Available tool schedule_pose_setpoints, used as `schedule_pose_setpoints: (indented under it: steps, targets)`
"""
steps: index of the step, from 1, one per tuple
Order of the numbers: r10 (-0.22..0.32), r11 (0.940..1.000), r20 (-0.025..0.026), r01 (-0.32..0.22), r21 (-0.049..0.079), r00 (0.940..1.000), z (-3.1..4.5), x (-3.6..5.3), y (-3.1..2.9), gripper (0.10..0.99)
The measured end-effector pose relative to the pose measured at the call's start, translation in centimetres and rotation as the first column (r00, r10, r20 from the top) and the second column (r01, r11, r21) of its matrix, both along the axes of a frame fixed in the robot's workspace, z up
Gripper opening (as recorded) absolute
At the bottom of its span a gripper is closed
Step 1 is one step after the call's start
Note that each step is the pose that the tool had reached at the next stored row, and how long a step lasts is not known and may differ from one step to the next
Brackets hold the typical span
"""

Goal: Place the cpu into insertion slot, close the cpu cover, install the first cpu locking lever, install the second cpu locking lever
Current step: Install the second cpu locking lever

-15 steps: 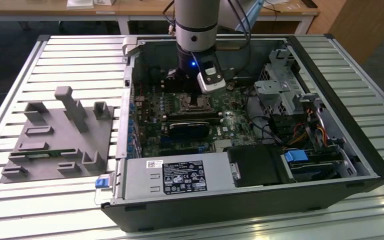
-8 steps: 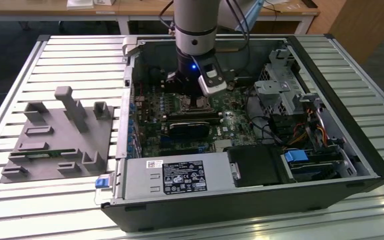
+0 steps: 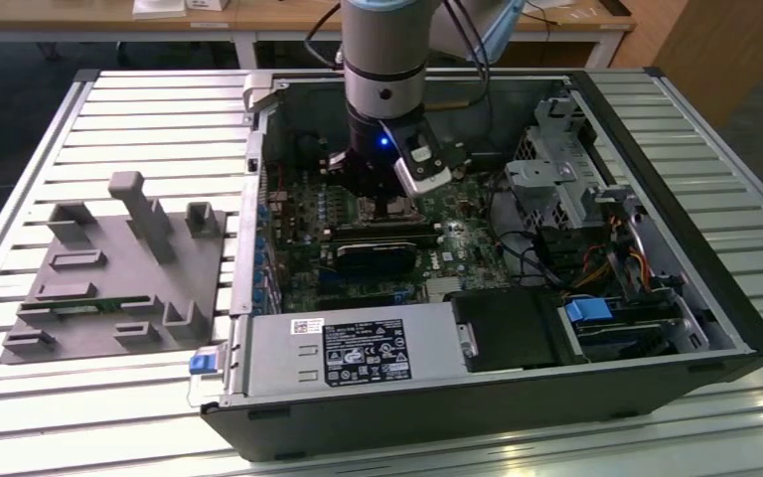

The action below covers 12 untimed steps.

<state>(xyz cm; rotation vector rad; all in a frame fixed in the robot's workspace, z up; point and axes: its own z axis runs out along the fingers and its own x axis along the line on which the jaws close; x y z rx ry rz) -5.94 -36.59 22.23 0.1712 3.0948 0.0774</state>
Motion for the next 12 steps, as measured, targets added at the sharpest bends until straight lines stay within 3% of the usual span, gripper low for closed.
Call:
schedule_pose_setpoints:
  steps: [5,12]
  targets:
    - [0.026,0.9996,0.0002,-0.026,0.009,0.9997,-0.47,-0.31,-0.29,0.106]
    - [0.054,0.9977,0.0015,-0.054,0.04,0.9985,-1.12,-0.61,-0.65,0.106]
